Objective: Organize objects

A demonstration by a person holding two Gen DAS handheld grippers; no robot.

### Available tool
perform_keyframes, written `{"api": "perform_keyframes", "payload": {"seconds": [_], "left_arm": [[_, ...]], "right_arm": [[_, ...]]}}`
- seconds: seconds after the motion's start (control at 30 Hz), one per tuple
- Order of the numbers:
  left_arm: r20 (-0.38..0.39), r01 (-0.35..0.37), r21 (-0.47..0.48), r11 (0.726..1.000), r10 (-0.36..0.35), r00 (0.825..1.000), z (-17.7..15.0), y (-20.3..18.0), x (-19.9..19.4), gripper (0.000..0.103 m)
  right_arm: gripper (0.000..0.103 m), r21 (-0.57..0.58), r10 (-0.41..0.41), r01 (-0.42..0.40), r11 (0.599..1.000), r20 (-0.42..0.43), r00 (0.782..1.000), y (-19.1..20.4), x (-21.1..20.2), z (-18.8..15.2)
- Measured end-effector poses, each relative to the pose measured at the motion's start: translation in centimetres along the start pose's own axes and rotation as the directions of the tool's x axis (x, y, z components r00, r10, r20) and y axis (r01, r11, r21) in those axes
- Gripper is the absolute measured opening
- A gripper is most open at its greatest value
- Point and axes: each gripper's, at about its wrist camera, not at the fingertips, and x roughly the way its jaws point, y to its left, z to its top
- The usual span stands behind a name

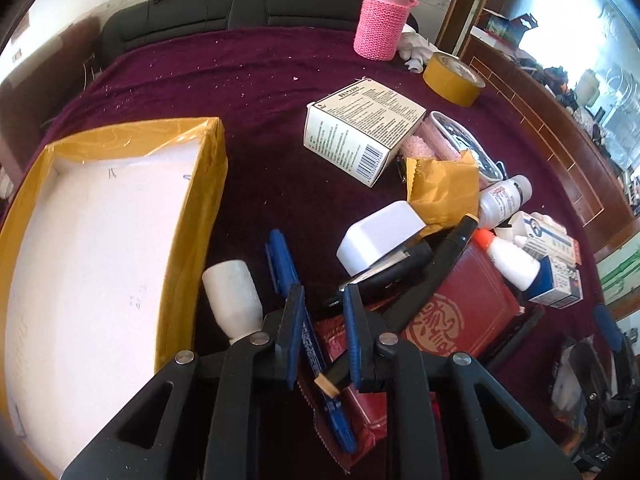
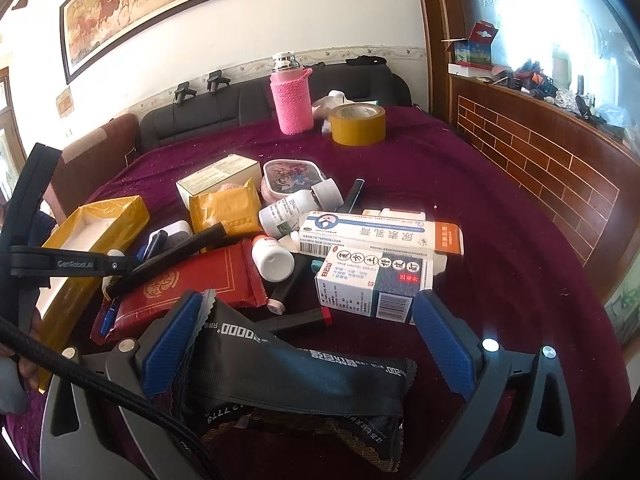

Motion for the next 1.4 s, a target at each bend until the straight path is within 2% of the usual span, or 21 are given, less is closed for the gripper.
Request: {"api": "perform_keyframes", "payload": {"seconds": [0.07, 0.1, 0.13, 0.27, 0.33, 0.47, 0.53, 0.67, 0.77, 0.83, 1.0, 1.1, 1.13, 1.17, 1.23, 1.27, 1.3, 1.33, 1.4], "left_arm": [[0.025, -0.014, 0.031, 0.999, 0.014, 1.000, -0.4, -0.5, -0.1, 0.016], [0.031, 0.002, 0.035, 0.999, -0.003, 1.000, -0.5, -0.5, -0.2, 0.005], [0.027, 0.031, 0.029, 0.999, -0.032, 0.999, -0.6, -0.5, -0.2, 0.001], [0.102, 0.064, 0.008, 0.998, -0.065, 0.993, -1.5, -0.3, -2.1, 0.001], [0.150, 0.089, 0.009, 0.996, -0.090, 0.985, -1.9, -0.2, -3.8, 0.001], [0.255, 0.159, 0.015, 0.987, -0.157, 0.954, -3.2, 1.1, -8.7, 0.001], [0.266, 0.179, 0.012, 0.984, -0.175, 0.948, -3.7, 1.9, -10.1, 0.001], [0.230, 0.280, -0.071, 0.957, -0.257, 0.939, -4.9, 3.9, -10.6, 0.001], [0.199, 0.266, -0.091, 0.960, -0.244, 0.949, -5.8, 3.5, -9.5, 0.001], [0.159, 0.229, -0.094, 0.969, -0.212, 0.964, -6.3, 2.9, -8.2, 0.001], [0.130, 0.196, -0.161, 0.967, -0.176, 0.976, -5.7, 3.6, -6.4, 0.001], [0.078, 0.171, -0.129, 0.977, -0.162, 0.984, -5.9, 3.2, -6.1, 0.002], [0.075, 0.152, -0.100, 0.983, -0.145, 0.987, -6.4, 2.6, -6.4, 0.004], [0.081, 0.104, -0.043, 0.994, -0.101, 0.992, -7.2, 1.7, -6.9, 0.009], [0.108, 0.042, 0.035, 0.998, -0.046, 0.993, -8.6, 0.0, -7.4, 0.031], [0.120, 0.040, 0.082, 0.996, -0.049, 0.992, -9.7, -1.3, -7.3, 0.048], [0.119, 0.044, 0.130, 0.991, -0.060, 0.991, -10.5, -2.4, -6.9, 0.055], [0.114, 0.039, 0.176, 0.984, -0.060, 0.992, -10.8, -3.4, -6.5, 0.055], [0.135, -0.051, 0.305, 0.951, 0.009, 0.991, -11.7, -5.9, -5.1, 0.057]], "right_arm": [[0.103, -0.002, -0.002, 0.002, 1.000, -0.004, 1.000, 0.1, 0.1, 0.0], [0.103, -0.002, -0.002, 0.002, 1.000, -0.006, 1.000, 0.1, 0.1, -0.1], [0.103, -0.002, -0.002, 0.002, 1.000, -0.009, 1.000, 0.0, 0.2, -0.1], [0.103, -0.003, -0.007, 0.007, 1.000, -0.024, 1.000, 0.0, 0.4, -0.1], [0.103, -0.001, -0.019, 0.019, 1.000, -0.032, 0.999, 0.0, 0.6, -0.1], [0.103, 0.003, -0.024, 0.024, 1.000, -0.036, 0.999, -0.1, 0.6, -0.1], [0.103, 0.001, -0.029, 0.029, 1.000, -0.045, 0.999, -0.1, 0.8, -0.2], [0.103, 0.012, -0.032, 0.033, 0.999, -0.056, 0.998, -0.3, 1.1, -0.2], [0.103, 0.021, -0.044, 0.046, 0.999, -0.074, 0.996, -0.5, 1.4, -0.2], [0.103, 0.029, -0.056, 0.058, 0.998, -0.086, 0.995, -0.7, 1.6, -0.3], [0.103, 0.052, -0.062, 0.067, 0.996, -0.099, 0.993, -1.3, 1.7, -0.3], [0.103, 0.052, -0.059, 0.065, 0.997, -0.103, 0.993, -1.3, 1.7, -0.4], [0.103, 0.053, -0.058, 0.063, 0.997, -0.100, 0.993, -1.3, 1.6, -0.4], [0.103, 0.055, -0.056, 0.061, 0.997, -0.098, 0.994, -1.4, 1.5, -0.4], [0.103, 0.061, -0.056, 0.062, 0.996, -0.101, 0.993, -1.5, 1.6, -0.4], [0.103, 0.065, -0.055, 0.062, 0.996, -0.109, 0.992, -1.6, 1.8, -0.4], [0.103, 0.072, -0.051, 0.060, 0.996, -0.119, 0.992, -1.7, 1.9, -0.4], [0.103, 0.088, -0.040, 0.052, 0.995, -0.131, 0.991, -1.9, 2.2, -0.5], [0.103, 0.115, -0.025, 0.043, 0.992, -0.152, 0.988, -2.4, 2.5, -0.5]]}}
